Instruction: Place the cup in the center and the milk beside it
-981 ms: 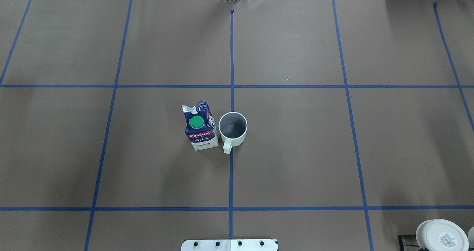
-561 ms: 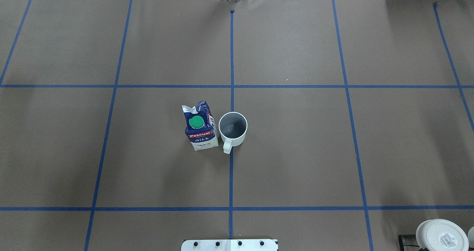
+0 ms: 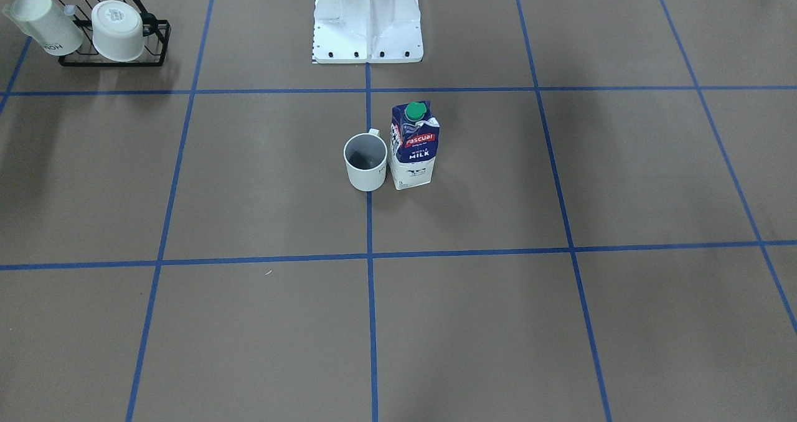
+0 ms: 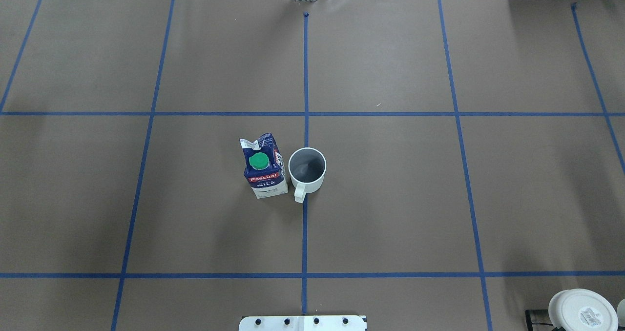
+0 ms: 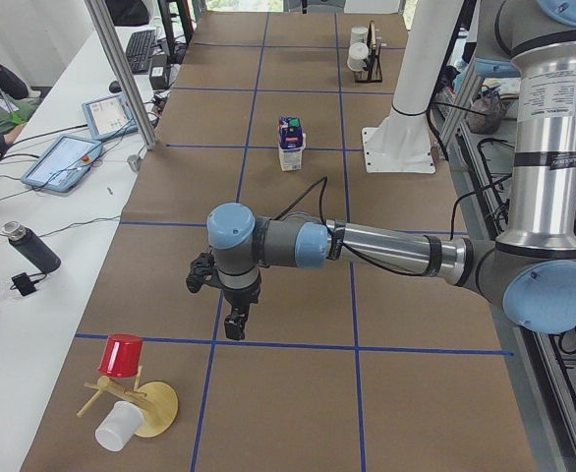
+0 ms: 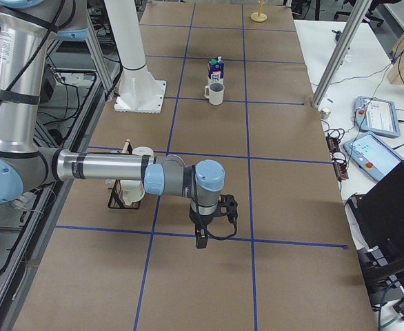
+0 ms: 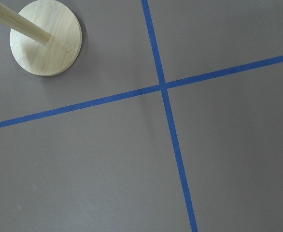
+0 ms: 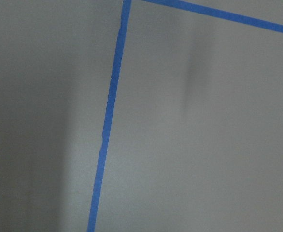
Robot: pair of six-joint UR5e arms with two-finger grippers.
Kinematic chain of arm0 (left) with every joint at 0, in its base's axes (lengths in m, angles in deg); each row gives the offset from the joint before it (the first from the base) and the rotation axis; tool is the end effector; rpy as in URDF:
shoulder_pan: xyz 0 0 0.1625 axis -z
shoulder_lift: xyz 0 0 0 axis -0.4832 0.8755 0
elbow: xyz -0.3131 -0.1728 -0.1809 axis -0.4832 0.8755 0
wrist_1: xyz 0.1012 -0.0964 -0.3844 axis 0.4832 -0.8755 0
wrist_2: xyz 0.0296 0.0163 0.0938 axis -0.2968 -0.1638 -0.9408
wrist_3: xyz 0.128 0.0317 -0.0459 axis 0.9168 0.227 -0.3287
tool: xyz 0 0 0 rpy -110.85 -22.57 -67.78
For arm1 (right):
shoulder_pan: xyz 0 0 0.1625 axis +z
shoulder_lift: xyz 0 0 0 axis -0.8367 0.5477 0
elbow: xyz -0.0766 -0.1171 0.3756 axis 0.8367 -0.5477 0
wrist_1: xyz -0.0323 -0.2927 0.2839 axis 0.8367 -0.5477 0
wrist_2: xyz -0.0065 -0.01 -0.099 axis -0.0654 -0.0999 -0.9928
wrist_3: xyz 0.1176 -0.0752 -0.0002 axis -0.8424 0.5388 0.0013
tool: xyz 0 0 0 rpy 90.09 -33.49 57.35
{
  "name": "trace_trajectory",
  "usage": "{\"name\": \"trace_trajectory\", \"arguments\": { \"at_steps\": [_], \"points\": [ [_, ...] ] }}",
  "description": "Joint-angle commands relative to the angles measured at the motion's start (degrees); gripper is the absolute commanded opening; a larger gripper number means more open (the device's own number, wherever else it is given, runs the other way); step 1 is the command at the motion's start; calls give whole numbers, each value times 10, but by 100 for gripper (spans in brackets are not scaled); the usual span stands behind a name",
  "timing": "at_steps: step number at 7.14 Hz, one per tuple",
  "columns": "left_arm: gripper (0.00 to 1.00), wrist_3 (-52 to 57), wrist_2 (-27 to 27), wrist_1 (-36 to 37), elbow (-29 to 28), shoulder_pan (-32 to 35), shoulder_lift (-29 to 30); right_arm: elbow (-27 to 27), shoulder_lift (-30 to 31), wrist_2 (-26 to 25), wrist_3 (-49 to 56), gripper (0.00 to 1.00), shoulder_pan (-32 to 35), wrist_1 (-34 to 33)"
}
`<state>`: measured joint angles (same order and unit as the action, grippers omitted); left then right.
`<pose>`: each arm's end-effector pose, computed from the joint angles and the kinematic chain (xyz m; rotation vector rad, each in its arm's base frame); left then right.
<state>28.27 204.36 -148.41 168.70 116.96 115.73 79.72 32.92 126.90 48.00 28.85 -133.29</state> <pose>-0.0302 -0.4810 0.6127 0.0880 0.6688 0.2045 0.0207 -0.3958 0.6749 -0.0382 -0.6354 -0.1840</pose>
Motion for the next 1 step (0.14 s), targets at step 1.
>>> {"name": "trace_trajectory", "arguments": {
  "at_steps": [1],
  "points": [
    [99,0,0,0,-1,0,0,0,0,0,0,100,0,0]
  ]
}}
